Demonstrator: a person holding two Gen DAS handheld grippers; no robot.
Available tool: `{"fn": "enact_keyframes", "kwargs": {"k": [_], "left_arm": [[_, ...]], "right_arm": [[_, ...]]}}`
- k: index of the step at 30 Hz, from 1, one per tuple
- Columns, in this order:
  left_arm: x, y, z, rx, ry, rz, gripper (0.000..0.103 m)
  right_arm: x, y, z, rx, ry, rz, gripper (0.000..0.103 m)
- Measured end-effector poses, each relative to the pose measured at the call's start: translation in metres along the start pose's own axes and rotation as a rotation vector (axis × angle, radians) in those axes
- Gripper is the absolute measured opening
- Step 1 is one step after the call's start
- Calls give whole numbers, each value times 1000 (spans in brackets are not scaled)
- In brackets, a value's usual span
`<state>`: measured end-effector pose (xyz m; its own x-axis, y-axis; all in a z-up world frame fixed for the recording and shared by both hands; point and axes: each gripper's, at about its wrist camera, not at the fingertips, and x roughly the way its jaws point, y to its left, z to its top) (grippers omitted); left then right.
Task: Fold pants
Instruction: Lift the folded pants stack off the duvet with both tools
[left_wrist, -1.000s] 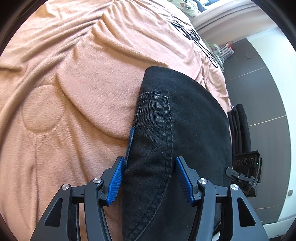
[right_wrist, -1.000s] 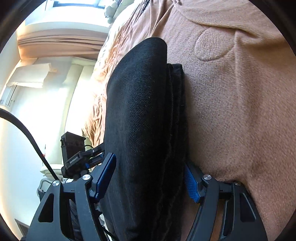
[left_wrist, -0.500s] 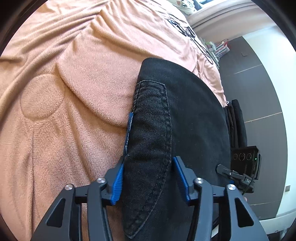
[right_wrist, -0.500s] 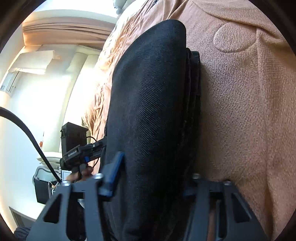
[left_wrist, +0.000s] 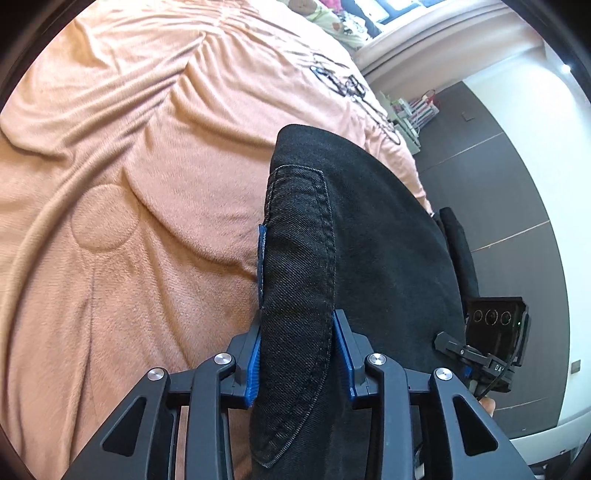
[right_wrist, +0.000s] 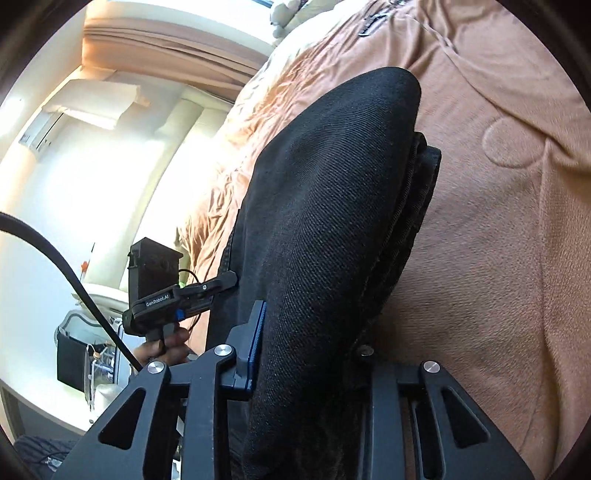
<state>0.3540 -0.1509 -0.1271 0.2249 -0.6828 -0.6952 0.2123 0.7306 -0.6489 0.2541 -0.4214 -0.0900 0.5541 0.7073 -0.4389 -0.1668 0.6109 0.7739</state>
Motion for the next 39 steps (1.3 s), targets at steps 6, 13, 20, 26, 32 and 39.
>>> {"fn": "enact_keyframes", "kwargs": {"k": [6, 13, 20, 26, 32, 39], "left_arm": [[-29, -9, -10, 14, -48, -6, 36], [-72, -28, -24, 39, -117, -2, 34], [-131, -61, -37, 70, -203, 36, 33], [-185, -79, -46, 74, -270, 61, 33], [-229, -78, -50, 60, -319, 80, 32], [-277, -46, -54, 54, -365, 91, 32]], "right_arm": [[0, 24, -3, -36, -15, 10, 27], [-11, 41, -7, -88, -34, 30, 27], [-18, 81, -1, -157, -48, 63, 26], [-18, 119, 6, -222, -47, 100, 26], [0, 146, 15, -255, -32, 110, 26], [37, 176, 5, -285, -13, 120, 26]]}}
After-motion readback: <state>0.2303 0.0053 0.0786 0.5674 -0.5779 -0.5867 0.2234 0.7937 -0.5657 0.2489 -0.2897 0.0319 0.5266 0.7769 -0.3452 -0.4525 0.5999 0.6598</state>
